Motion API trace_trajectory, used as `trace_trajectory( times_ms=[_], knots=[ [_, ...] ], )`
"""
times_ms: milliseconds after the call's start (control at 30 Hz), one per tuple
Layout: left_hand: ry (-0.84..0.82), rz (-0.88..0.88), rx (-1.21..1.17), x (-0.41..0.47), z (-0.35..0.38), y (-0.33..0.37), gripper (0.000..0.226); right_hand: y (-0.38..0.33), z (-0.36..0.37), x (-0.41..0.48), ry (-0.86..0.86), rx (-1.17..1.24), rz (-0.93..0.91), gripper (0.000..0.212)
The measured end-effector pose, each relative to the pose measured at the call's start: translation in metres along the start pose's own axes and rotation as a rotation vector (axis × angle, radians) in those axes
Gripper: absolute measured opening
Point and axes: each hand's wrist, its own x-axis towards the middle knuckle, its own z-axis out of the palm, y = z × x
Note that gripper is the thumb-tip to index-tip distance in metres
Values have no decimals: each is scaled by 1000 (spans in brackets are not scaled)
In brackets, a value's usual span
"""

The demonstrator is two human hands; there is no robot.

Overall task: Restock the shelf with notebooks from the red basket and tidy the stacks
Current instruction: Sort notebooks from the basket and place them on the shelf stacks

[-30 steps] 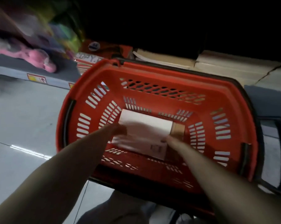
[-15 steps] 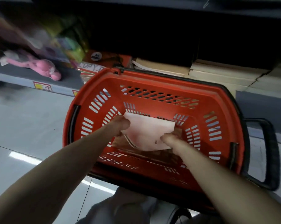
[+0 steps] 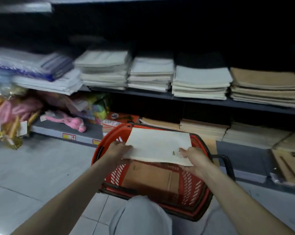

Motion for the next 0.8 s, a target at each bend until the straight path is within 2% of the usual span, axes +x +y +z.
trace_trajectory(
  times_ms=[67,133,200,267,400,500,567,667,733,800],
  knots=[
    [-75,43,-165,-34,-1,23,9,-29,-18,-39,-83,61,-71,20],
    [-129,92,-287,-68,6,47,15,-54,-37,-80,-182,120,-128,24],
    [-156,154,-308,-95,16,68,20,-74,-57,-115,-253,139,-164,26],
    [-185,238,-315,-116,30,89,22,-86,-76,-139,-251,169,-218,27],
    [-224,377,-300,-144,66,126,22,-98,-105,-154,-102,317,-448,28],
    [-227,420,-320,-153,91,160,19,-104,-122,-159,-29,424,-548,25],
    [-215,377,-443,-154,107,180,17,-108,-124,-158,5,520,-593,25],
    [-351,220,-652,-155,132,196,23,-118,-107,-142,148,686,-623,28],
    [-484,191,-545,-162,150,194,28,-127,-86,-131,226,806,-616,31],
    [-541,266,-286,-166,166,189,35,-134,-64,-125,281,901,-606,34]
  ],
)
